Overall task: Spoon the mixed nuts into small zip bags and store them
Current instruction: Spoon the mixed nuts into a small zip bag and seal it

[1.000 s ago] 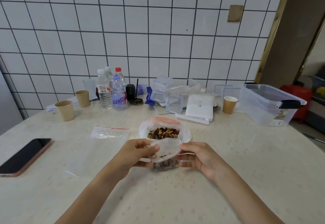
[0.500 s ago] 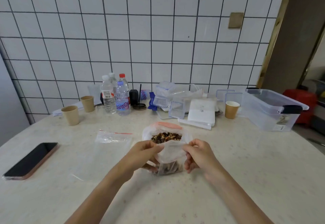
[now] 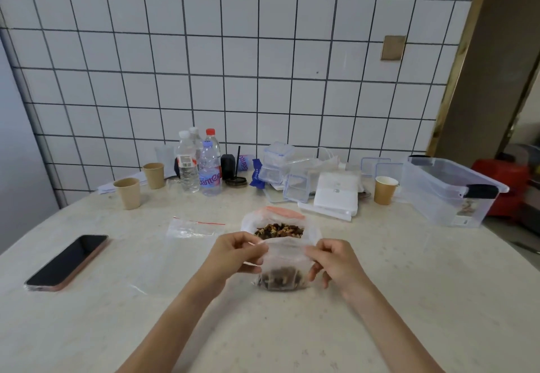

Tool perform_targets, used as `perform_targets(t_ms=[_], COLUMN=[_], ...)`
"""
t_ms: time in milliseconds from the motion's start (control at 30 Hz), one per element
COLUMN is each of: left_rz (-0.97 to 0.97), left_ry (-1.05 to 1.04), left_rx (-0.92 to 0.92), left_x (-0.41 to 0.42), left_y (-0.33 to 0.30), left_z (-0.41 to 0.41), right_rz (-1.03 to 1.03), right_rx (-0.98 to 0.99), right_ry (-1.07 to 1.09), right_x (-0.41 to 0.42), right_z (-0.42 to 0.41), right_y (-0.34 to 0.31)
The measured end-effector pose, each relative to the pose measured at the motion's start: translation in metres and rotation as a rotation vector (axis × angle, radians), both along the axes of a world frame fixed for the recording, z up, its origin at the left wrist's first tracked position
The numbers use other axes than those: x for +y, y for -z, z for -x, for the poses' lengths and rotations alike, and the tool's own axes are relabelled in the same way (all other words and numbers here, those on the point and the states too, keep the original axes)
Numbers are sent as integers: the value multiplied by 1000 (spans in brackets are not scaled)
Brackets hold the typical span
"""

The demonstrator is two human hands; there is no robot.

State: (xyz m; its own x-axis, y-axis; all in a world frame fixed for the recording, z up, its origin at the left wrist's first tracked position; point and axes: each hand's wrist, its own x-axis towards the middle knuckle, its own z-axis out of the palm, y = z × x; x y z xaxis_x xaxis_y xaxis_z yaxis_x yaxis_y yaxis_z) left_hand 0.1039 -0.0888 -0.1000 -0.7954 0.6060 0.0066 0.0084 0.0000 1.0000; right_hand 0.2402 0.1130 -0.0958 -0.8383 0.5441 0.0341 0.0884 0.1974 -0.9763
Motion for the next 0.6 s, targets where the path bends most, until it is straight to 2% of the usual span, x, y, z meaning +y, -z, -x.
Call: perform_targets(t_ms=[33,100,167,200,267,367,533,600], left_rz=[42,186,344,392,414,312,36,-37], left_ry=[-57,-195,-296,-309,-271,-129,138,184], left_rx=[72,326,598,655,566,236,-141,-216], left_x=[3,10,15,17,18,16,6,2], left_y=[-2,-6,-9,-10,-14,-17,-15,-15], left_z=[-3,-9,-15,-17,-19,-19,-8,-5], right_rz=[-164,-421,-522,-492,-265,124,490,556], right_rx=[2,15,30,37,4,-80,-19,12], right_ry=[41,95,129,137,124,-22,-169,-190], right_x=[-2,-9,-14,-15,-14,-7,3,5], right_z=[1,6,9,11,12,6,0,-2], right_y=[0,1,3,3,-1,-10,-10,-8])
